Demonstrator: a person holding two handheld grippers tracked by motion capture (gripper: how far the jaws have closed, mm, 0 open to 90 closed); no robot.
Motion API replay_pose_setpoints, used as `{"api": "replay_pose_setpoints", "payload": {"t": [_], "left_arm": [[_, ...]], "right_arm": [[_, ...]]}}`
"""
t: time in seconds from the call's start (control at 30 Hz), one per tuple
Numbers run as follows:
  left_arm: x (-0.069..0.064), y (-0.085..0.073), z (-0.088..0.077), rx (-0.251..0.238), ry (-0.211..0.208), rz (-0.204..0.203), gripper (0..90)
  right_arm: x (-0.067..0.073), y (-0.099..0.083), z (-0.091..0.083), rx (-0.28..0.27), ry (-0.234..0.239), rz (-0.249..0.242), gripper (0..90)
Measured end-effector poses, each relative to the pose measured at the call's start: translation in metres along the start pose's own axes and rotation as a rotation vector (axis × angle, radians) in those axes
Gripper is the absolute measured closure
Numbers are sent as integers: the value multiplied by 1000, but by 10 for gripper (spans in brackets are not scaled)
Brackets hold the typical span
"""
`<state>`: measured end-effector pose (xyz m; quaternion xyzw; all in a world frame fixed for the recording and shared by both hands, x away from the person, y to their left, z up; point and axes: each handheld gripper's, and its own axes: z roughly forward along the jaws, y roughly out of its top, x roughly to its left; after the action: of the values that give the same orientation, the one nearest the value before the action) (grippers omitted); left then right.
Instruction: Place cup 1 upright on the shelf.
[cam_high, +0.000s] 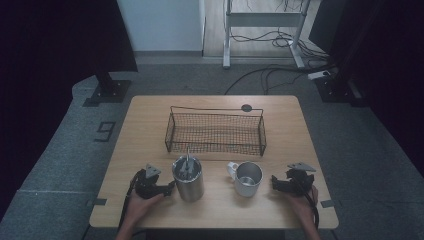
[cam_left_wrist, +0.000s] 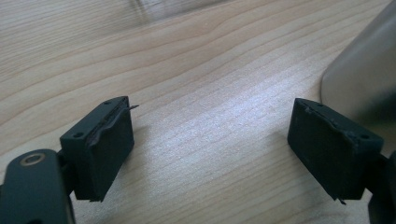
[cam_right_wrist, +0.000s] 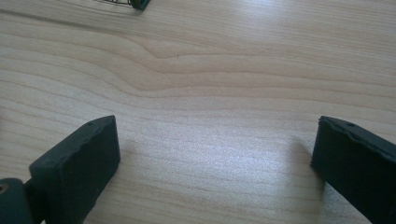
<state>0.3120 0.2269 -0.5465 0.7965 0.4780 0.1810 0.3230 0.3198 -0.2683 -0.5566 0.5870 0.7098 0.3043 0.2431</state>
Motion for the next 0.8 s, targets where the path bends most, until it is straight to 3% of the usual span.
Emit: {"api": "replay_pose_setpoints", "payload": {"t": [0.17,0.37,0.53,0.8], "left_arm": [[2,0,0,-2,-20,-6,122],[0,-3,-4,-11,-43,18,110],[-1,-1,-14,-74,-43,17,142],[-2,4,-33,-147,-104,-1,133]], "right_arm": [[0,0,0,3,-8,9,0],[-1,-1,-1,2,-6,8,1],[-2,-1,-1,3,-14,12,3],[-2,-2,-2,1,-14,13,7]]}}
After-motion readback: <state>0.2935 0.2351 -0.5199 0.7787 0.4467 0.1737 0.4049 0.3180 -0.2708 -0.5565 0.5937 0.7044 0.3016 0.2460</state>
